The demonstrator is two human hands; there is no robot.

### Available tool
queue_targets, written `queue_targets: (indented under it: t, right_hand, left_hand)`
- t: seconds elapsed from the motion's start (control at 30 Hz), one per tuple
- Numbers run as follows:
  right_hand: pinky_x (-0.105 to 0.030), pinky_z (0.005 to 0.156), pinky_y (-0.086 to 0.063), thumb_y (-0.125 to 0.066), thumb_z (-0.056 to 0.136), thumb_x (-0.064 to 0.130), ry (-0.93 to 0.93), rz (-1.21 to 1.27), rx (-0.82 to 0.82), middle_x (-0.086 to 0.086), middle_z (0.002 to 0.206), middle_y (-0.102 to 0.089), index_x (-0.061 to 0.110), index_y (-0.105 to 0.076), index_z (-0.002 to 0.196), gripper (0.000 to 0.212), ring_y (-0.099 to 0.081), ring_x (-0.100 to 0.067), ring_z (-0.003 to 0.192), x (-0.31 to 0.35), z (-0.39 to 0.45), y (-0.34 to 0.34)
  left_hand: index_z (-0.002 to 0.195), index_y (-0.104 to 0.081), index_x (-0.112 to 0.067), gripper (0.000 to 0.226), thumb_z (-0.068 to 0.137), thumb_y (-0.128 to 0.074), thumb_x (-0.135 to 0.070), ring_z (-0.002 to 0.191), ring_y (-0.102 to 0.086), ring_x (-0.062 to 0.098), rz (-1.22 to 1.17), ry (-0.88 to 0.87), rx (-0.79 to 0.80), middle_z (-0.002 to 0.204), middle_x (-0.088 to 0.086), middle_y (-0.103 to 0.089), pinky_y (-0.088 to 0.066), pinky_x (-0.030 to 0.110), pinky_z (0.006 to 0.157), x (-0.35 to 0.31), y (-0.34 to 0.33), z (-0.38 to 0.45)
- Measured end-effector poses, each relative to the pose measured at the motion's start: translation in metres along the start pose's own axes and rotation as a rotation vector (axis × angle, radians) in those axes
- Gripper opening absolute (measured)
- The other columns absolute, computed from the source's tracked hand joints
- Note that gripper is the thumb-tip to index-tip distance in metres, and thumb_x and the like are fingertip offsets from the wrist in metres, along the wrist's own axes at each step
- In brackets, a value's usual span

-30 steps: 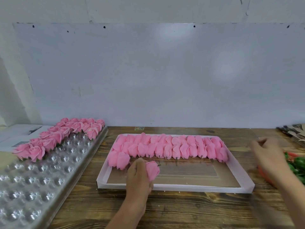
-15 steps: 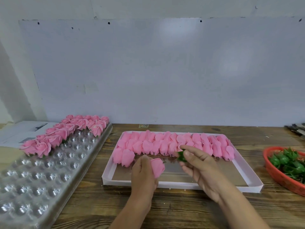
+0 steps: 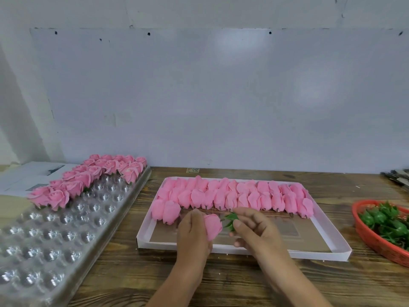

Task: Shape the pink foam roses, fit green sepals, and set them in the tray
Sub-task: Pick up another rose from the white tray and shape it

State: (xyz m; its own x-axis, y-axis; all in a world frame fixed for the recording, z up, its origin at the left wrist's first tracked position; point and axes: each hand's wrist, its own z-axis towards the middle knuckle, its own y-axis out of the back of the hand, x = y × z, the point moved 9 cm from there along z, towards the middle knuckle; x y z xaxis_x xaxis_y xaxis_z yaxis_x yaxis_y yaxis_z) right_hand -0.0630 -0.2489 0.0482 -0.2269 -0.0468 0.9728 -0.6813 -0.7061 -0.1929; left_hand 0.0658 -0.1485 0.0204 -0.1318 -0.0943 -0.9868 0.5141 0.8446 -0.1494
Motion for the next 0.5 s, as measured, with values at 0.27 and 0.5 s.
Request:
queue_targets:
  t: [0.27, 0.5]
  right_hand:
    - [-0.02, 0.066, -0.053, -0.075, 0.082, 0.002, 0.125, -0.084, 0.003, -0.003, 0.089, -0.075, 0.03, -0.074, 0.097, 0.032, -0.067, -0.009, 0.076, 0.004, -0.003, -0.007]
    - [-0.025, 0.072, -0.056, -0.079, 0.068, 0.021, 0.165, -0.132, 0.0, -0.004, 0.083, -0.074, 0.041, -0.075, 0.097, 0.035, -0.068, -0.01, 0.077, 0.004, -0.005, -0.009]
  left_hand:
    - [0.071, -0.051, -0.014, 0.037, 0.102, -0.037, -0.028, 0.043, -0.039, 0.008, 0.031, -0.009, 0.053, 0.058, 0.0, -0.046, -0.03, 0.021, 0.038, 0.002, -0.006, -0.001]
    - [0.073, -0.052, -0.014, 0.037, 0.104, -0.037, -0.028, 0.047, -0.041, 0.008, 0.046, 0.007, 0.082, 0.062, 0.001, -0.05, -0.031, 0.022, 0.041, 0.001, -0.01, -0.005]
